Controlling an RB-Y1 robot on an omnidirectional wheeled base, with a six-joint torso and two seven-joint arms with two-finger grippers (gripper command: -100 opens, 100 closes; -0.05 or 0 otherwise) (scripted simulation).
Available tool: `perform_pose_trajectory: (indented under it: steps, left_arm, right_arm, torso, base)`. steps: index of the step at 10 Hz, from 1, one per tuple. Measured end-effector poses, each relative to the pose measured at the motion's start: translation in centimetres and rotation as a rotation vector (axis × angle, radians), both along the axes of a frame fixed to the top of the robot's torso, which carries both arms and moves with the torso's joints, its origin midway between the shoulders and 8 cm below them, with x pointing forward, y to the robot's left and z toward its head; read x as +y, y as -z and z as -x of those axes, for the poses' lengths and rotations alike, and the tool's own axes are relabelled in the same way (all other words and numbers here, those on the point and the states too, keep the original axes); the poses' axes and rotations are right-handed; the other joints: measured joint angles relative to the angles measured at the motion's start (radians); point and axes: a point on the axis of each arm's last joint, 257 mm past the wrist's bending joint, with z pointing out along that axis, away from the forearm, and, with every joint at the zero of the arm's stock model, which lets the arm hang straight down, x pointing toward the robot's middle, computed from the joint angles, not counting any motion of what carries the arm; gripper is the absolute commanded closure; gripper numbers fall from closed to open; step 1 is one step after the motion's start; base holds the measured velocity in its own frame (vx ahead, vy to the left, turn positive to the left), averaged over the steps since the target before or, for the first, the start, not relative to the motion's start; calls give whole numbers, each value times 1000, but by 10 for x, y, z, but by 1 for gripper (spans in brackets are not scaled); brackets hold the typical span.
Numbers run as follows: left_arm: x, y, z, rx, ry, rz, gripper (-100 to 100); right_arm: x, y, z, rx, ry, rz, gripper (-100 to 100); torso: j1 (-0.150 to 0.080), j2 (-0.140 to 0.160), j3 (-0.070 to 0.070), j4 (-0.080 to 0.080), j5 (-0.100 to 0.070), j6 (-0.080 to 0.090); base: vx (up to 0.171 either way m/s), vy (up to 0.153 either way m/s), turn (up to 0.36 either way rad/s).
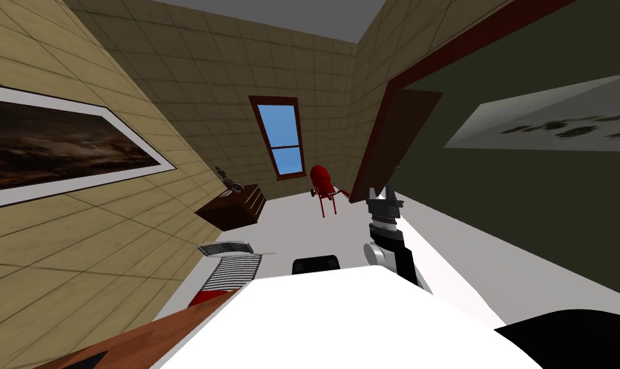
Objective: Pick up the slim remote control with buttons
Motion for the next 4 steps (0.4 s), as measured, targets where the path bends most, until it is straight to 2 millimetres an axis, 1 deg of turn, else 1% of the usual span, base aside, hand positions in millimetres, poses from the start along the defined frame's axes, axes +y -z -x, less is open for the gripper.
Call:
perform_pose_trajectory:
  steps: [3, 4]
  left_arm:
    - [4, -15, -3, 4, 7, 3, 100]
    - [5, -16, -4, 4, 6, 3, 0]
  right_arm:
    - [0, 0, 0, 0, 0, 0, 0]
    - [0, 0, 0, 0, 0, 0, 0]
  torso:
    - [-2, -1, -1, 0, -1, 0]
    - [-1, -1, -1, 0, 0, 0]
  base:
    - [9, -14, 24]
    - [0, 0, 0]
